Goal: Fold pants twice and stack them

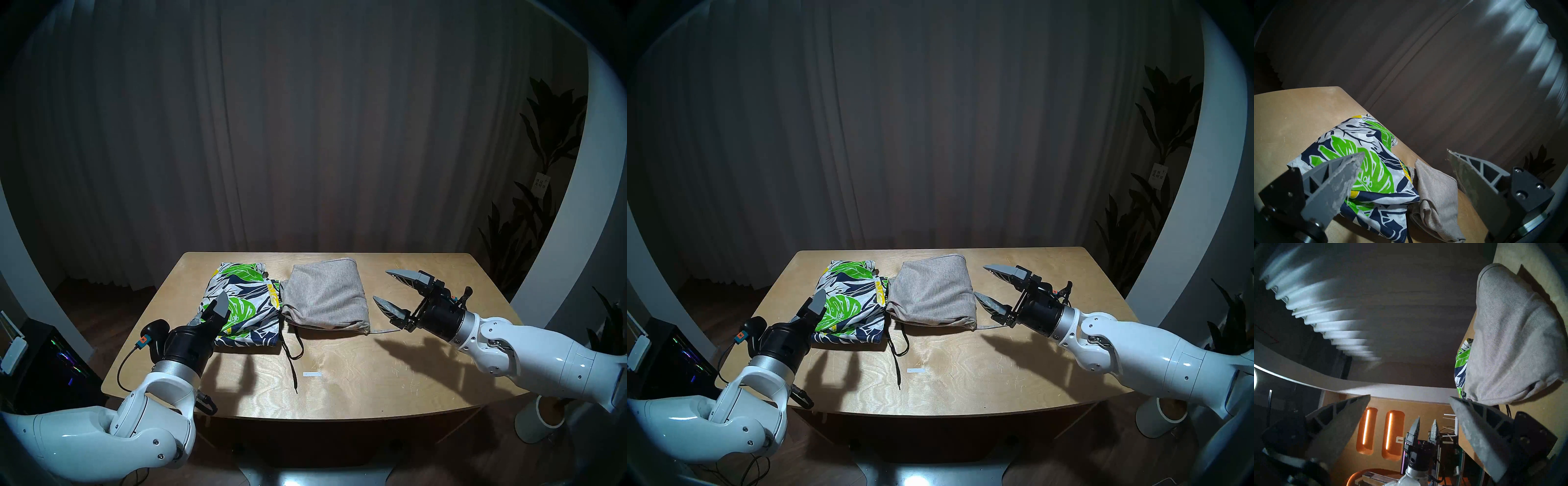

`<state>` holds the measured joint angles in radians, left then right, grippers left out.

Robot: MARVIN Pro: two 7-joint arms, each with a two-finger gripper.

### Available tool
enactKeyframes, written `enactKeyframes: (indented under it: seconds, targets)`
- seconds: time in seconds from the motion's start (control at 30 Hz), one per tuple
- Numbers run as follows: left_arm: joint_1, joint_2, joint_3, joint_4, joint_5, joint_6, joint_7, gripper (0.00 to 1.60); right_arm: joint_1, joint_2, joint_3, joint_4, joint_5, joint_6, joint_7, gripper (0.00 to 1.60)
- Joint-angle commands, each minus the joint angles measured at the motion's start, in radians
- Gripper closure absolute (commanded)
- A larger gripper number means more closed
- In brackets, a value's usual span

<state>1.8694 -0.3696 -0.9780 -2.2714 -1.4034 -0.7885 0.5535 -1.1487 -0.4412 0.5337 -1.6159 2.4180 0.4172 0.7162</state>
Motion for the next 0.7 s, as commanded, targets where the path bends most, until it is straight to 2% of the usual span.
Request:
enactKeyframes:
  seconds: [0.0,0.67]
  targets:
    - [-0.037,-0.033,-0.005,0.012,-0.025,0.026,-0.039,0.0,-0.017,0.022,0.015,-0.025,0.066,-0.054,-0.012,0.0]
    - [-0.12,-0.14,0.004,0.079,-0.157,0.161,-0.127,0.0,-0.063,0.044,0.022,-0.075,0.24,-0.205,-0.081,0.0]
